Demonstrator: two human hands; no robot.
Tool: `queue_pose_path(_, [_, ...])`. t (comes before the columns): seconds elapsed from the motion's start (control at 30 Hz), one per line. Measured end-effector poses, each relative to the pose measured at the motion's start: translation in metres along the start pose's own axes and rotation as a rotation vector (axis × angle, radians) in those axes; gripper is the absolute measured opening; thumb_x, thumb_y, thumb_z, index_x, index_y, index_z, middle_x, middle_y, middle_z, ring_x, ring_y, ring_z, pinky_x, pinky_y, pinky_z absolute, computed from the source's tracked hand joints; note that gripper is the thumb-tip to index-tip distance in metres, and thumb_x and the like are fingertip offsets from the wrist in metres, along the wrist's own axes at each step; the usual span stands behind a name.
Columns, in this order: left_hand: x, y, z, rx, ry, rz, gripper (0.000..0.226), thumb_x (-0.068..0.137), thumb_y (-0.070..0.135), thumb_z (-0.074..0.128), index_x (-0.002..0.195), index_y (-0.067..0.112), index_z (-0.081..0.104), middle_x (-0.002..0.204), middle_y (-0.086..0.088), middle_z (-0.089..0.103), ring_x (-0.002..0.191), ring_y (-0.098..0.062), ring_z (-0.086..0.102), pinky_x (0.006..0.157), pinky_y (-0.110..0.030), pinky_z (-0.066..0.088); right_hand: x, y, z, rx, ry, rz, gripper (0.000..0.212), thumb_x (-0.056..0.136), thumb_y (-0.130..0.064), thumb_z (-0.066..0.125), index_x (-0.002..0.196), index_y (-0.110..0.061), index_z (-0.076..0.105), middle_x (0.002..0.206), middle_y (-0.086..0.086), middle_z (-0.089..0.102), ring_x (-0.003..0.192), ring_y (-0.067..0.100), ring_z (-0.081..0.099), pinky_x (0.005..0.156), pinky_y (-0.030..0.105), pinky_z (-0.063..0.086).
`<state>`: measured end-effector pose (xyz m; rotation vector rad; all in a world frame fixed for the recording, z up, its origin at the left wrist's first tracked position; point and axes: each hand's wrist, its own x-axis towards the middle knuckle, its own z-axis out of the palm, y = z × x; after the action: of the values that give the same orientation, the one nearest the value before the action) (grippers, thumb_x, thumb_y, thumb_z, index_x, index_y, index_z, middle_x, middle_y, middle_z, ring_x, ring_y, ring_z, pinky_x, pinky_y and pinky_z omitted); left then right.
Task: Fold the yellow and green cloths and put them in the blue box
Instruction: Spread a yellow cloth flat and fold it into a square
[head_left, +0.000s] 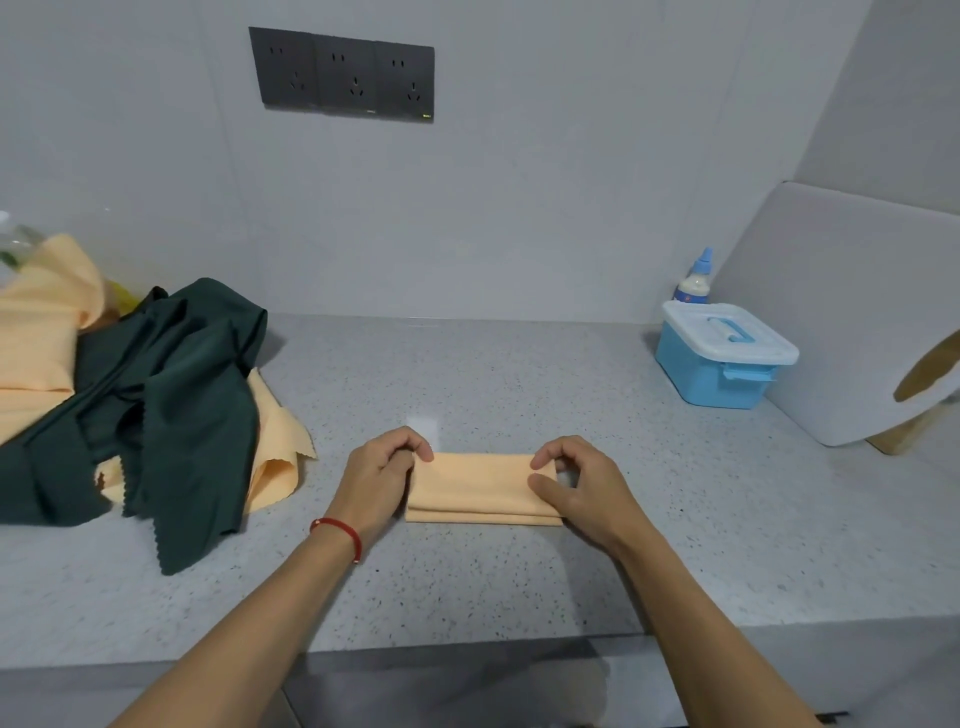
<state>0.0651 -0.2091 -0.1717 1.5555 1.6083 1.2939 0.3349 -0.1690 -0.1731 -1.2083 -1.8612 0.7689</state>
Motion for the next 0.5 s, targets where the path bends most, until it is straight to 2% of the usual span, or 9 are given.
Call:
queue_pose_path(0.07, [-0.011,0.008,0.008,0.27,0.026,0.195,0.025,0.098,0.026,0.039,0.099,0.032,0.063,0.106,0.012,0.061,0.105,-0.01,0.049,0.085,-0.034,0.043,-0.001,-0.001,0.002,-0.025,-0.002,-0.016,0.016,0.086,-0.018,0.078,0.093,-0.027,0.066,0.1,-0.011,0.061,0.089,0.0,0.052,0.075,0.009,0.039])
queue_pose_path(0.13, [-0.022,0.011,0.022,0.569,-0.011,0.385,0.035,0.102,0.038,0.029,0.12,0.033,0.058,0.134,0.013,0.054,0.128,-0.007,0.039,0.107,-0.035,0.032,0.0,0.0,0.004,-0.063,-0.008,-0.024,0.018,0.087,-0.02,0.077,0.094,-0.03,0.064,0.101,-0.011,0.06,0.089,0.001,0.052,0.075,0.01,0.039])
queue_pose_path(0.17, [-0.025,0.012,0.029,0.685,-0.056,0.423,0.042,0.104,0.04,0.024,0.132,0.034,0.053,0.147,0.009,0.048,0.137,-0.01,0.034,0.114,-0.037,0.025,0.001,0.001,0.004,-0.088,-0.011,-0.026,0.02,0.087,-0.021,0.076,0.096,-0.032,0.062,0.102,-0.012,0.059,0.089,0.0,0.052,0.074,0.011,0.039])
queue_pose_path(0.23, [-0.024,0.009,0.04,0.875,-0.179,0.405,0.052,0.106,0.042,0.015,0.156,0.036,0.029,0.166,0.005,0.022,0.152,-0.016,0.017,0.123,-0.043,0.011,0.002,0.002,0.005,-0.129,-0.016,-0.032,0.024,0.09,-0.021,0.072,0.105,-0.033,0.058,0.107,-0.014,0.057,0.093,0.0,0.052,0.078,0.016,0.04])
queue_pose_path(0.3, [-0.022,0.001,0.043,0.943,-0.311,0.313,0.056,0.106,0.044,0.012,0.161,0.039,0.004,0.17,0.009,-0.001,0.156,-0.014,-0.002,0.126,-0.047,0.0,0.003,-0.001,0.008,-0.196,-0.059,-0.028,0.035,0.091,-0.022,0.067,0.122,-0.031,0.052,0.121,-0.012,0.054,0.107,0.003,0.052,0.094,0.029,0.044])
queue_pose_path(0.33, [-0.021,-0.002,0.044,0.943,-0.346,0.285,0.056,0.106,0.044,0.011,0.16,0.04,-0.001,0.169,0.011,-0.005,0.156,-0.013,-0.007,0.126,-0.047,-0.003,0.006,-0.004,0.008,-0.281,-0.116,-0.015,0.043,0.092,-0.024,0.064,0.132,-0.03,0.047,0.129,-0.01,0.05,0.117,0.008,0.049,0.102,0.034,0.04])
queue_pose_path(0.43, [-0.019,-0.002,0.045,0.945,-0.368,0.283,0.056,0.106,0.044,0.011,0.16,0.04,-0.001,0.169,0.011,-0.005,0.156,-0.013,-0.007,0.126,-0.047,-0.004,0.028,-0.021,0.011,-0.743,-0.309,0.087,0.06,0.095,-0.041,0.05,0.15,-0.024,0.033,0.15,0.003,0.038,0.137,0.025,0.033,0.112,0.045,0.028])
queue_pose_path(0.5, [-0.019,-0.002,0.045,0.959,-0.348,0.292,0.057,0.106,0.045,0.011,0.161,0.037,0.001,0.169,0.01,-0.005,0.156,-0.013,-0.007,0.126,-0.047,-0.004,0.036,-0.03,0.021,-0.842,-0.283,0.087,0.065,0.1,-0.051,0.036,0.157,-0.021,0.024,0.162,0.007,0.026,0.148,0.029,0.02,0.12,0.051,0.016])
